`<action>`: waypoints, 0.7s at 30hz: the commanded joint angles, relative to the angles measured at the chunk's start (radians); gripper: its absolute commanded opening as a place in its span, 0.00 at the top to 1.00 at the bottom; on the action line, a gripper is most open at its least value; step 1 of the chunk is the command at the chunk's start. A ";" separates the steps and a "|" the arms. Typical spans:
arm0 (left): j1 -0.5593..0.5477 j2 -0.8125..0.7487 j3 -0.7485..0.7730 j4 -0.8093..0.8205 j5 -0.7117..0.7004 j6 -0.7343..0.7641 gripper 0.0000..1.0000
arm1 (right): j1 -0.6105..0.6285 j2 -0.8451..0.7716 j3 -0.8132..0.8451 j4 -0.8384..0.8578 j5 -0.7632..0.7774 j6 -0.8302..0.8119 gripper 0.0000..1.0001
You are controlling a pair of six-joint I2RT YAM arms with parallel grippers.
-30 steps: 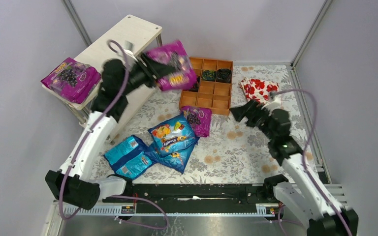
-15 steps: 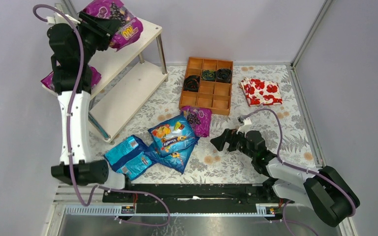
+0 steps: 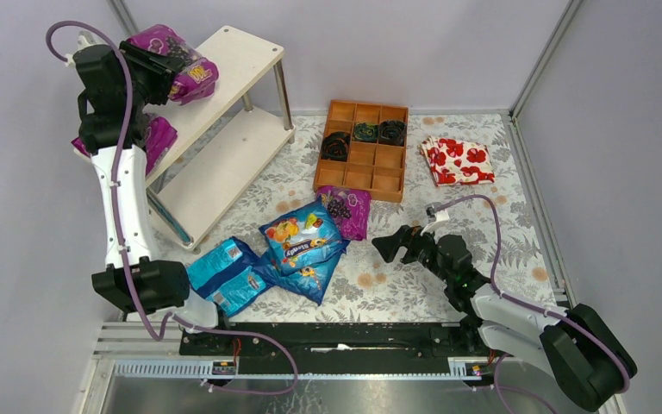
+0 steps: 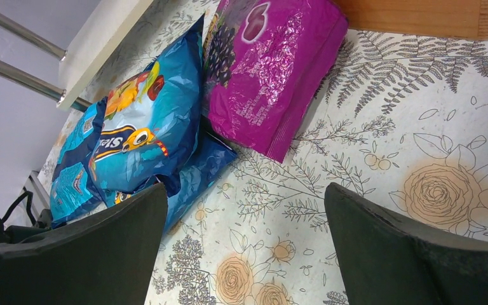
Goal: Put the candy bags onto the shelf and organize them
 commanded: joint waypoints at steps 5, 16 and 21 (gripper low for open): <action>0.022 0.002 0.001 0.134 0.046 -0.052 0.54 | 0.007 -0.004 -0.002 0.049 0.037 -0.016 0.00; 0.022 -0.017 0.016 0.057 -0.025 -0.096 0.30 | 0.007 0.033 0.014 0.049 0.027 -0.012 0.00; 0.022 -0.016 0.055 0.050 -0.046 -0.089 0.25 | 0.007 0.039 0.017 0.051 0.024 -0.012 0.00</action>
